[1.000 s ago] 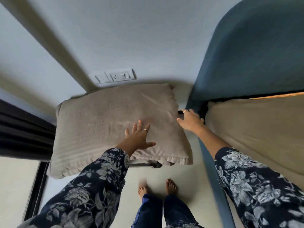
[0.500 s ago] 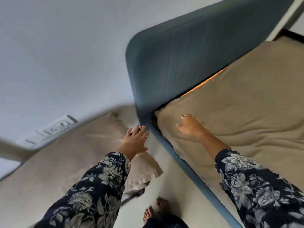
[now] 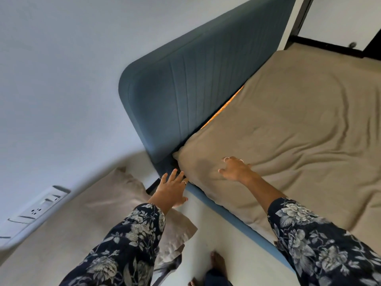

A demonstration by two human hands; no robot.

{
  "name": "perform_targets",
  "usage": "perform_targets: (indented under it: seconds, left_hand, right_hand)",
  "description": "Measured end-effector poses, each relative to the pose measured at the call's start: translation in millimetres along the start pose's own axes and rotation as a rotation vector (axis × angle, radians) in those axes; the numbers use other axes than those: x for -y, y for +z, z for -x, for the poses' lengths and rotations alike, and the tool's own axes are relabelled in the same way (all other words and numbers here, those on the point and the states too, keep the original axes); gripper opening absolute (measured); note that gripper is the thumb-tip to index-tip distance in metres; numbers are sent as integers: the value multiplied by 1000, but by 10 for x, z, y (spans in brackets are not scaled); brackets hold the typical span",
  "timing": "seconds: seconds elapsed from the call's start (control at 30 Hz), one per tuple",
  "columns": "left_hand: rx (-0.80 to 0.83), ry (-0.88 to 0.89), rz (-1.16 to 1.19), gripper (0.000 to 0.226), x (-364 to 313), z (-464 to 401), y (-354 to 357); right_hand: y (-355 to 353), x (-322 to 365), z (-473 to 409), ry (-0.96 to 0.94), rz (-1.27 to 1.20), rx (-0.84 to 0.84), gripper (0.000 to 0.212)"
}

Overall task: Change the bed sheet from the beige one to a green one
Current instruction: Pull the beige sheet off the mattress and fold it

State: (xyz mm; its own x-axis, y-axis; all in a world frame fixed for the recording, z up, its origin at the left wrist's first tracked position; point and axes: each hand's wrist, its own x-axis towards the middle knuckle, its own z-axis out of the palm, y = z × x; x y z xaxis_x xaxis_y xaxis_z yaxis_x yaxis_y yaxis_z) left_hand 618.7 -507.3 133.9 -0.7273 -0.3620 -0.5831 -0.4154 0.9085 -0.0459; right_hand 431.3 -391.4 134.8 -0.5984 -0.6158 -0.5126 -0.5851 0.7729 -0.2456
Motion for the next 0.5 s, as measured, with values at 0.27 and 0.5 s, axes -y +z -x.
perform_targets:
  seconds: [0.27,0.5]
  left_hand:
    - [39,-99,97,72,89,-471,155]
    - [103,-300,339,69,275,-1217,375]
  right_hand:
    - [208,52,-513,-126,269,61,49]
    - [691,141,-1459,-351,447,149,42]
